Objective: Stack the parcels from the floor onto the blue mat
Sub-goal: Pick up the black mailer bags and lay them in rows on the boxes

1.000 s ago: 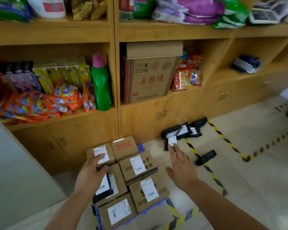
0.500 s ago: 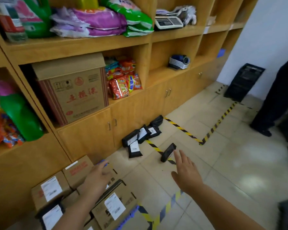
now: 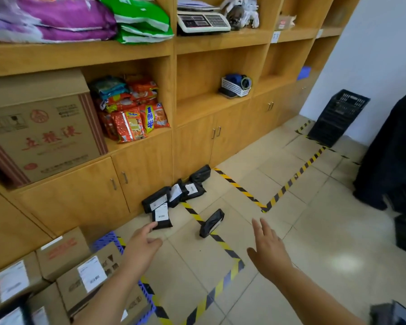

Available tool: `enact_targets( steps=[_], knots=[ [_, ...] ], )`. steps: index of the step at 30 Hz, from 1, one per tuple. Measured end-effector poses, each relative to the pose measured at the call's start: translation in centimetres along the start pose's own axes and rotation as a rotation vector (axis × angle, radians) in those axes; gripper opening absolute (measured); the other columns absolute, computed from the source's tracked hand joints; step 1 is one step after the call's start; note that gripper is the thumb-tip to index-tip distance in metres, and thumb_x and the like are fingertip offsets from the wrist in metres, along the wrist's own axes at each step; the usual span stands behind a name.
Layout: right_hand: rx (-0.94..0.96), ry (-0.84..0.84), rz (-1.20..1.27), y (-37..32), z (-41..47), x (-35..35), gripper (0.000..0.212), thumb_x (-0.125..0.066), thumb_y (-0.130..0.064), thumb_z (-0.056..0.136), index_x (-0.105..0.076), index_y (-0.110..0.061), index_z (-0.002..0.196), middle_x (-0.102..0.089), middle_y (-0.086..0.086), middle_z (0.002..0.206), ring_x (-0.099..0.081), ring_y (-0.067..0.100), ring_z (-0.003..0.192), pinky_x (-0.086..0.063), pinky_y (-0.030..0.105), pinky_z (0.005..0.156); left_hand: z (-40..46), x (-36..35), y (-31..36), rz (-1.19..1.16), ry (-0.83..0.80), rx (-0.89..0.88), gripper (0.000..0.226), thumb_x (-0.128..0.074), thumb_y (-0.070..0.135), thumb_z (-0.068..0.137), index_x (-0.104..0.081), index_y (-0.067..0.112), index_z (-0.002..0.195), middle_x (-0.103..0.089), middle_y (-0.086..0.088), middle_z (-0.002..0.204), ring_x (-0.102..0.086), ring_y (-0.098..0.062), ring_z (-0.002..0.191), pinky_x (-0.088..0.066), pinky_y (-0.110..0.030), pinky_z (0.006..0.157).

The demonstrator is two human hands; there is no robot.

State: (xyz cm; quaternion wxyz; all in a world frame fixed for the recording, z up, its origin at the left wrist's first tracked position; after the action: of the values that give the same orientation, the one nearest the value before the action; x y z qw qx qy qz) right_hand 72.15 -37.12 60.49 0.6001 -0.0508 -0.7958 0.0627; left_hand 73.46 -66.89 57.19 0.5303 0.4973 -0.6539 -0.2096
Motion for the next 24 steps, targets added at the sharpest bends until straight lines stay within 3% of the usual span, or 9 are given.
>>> enact_targets(
  steps=[3,6,9,11,12,14,16,24],
  knots=[
    [0.01,-0.017,0.0,1.3,3.4,0.3,0.073,-0.047,-0.032,0.096,0.0,-0.02,0.151,0.003,0.007,0.16,-0.015,0.026,0.145,-0.02,0.037,0.116,2.8,-1.5,1.1,0.005,0.01,0.021,0.048,-0.054,0.019,0.091,-0.043,0.027,0.137,-0.049,0.008,0.107,-0.048,-0.001,0.079,-0.037,-0.022,0.064],
    [0.009,-0.028,-0.003,2.3,7.4,1.1,0.074,-0.047,-0.033,0.096,0.001,-0.02,0.151,0.003,0.007,0.16,-0.014,0.026,0.145,-0.019,0.036,0.116,6.7,-2.9,2.3,-0.003,0.026,0.042,0.048,-0.056,0.02,0.089,-0.045,0.028,0.135,-0.053,0.004,0.122,-0.053,-0.009,0.086,-0.041,-0.028,0.072],
    [0.006,-0.027,-0.002,3.1,12.0,2.3,0.075,-0.046,-0.033,0.096,0.002,-0.019,0.152,0.003,0.007,0.16,-0.012,0.026,0.146,-0.019,0.036,0.117,11.3,-4.5,4.2,-0.027,0.019,0.055,0.047,-0.058,0.019,0.088,-0.048,0.025,0.133,-0.049,0.017,0.09,-0.053,-0.008,0.073,-0.041,-0.027,0.065],
    [0.002,-0.032,-0.009,3.7,15.3,3.2,0.074,-0.046,-0.032,0.096,0.002,-0.02,0.152,0.003,0.006,0.16,-0.012,0.026,0.146,-0.018,0.036,0.116,14.7,-5.6,5.8,-0.041,0.006,0.057,0.046,-0.058,0.016,0.088,-0.048,0.023,0.133,-0.047,0.016,0.082,-0.053,-0.011,0.072,-0.042,-0.028,0.065],
    [0.0,-0.038,-0.012,3.9,16.9,3.7,0.074,-0.045,-0.032,0.096,0.002,-0.02,0.152,0.002,0.006,0.16,-0.013,0.025,0.145,-0.019,0.036,0.116,16.3,-6.0,6.7,-0.047,-0.006,0.06,0.046,-0.058,0.015,0.088,-0.048,0.022,0.133,-0.05,0.014,0.085,-0.054,-0.012,0.073,-0.044,-0.029,0.069],
    [-0.008,-0.051,-0.016,4.5,19.9,4.5,0.073,-0.046,-0.031,0.096,0.0,-0.02,0.152,0.001,0.005,0.16,-0.015,0.025,0.145,-0.02,0.036,0.116,19.4,-6.8,8.2,-0.04,-0.029,0.064,0.048,-0.058,0.016,0.088,-0.048,0.021,0.135,-0.057,0.002,0.114,-0.055,-0.013,0.086,-0.046,-0.032,0.081],
    [-0.018,-0.066,-0.017,5.0,22.7,5.1,0.073,-0.046,-0.031,0.096,-0.001,-0.019,0.152,0.001,0.005,0.16,-0.015,0.025,0.145,-0.02,0.036,0.116,22.4,-7.5,9.6,-0.02,-0.043,0.062,0.05,-0.058,0.016,0.087,-0.047,0.02,0.136,-0.049,-0.004,0.133,-0.054,-0.014,0.096,-0.043,-0.03,0.085],
    [-0.014,-0.12,-0.034,7.4,32.3,6.2,0.073,-0.046,-0.032,0.097,0.0,-0.019,0.152,0.001,0.006,0.16,-0.015,0.026,0.145,-0.02,0.037,0.117,30.8,-10.7,14.5,0.04,-0.033,0.076,0.051,-0.056,0.015,0.088,-0.046,0.023,0.137,-0.047,0.0,0.135,-0.041,-0.005,0.096,-0.033,-0.023,0.082]
  ],
)
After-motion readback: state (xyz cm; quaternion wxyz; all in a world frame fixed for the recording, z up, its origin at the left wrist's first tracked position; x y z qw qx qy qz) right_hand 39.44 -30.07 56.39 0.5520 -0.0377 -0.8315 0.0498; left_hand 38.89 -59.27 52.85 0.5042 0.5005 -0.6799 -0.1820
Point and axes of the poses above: each hand's wrist, its own z-axis towards the middle knuckle, its own x-axis out of the back of the hand, y = z × x, the point moved 3 cm from there along z, towards the middle knuckle
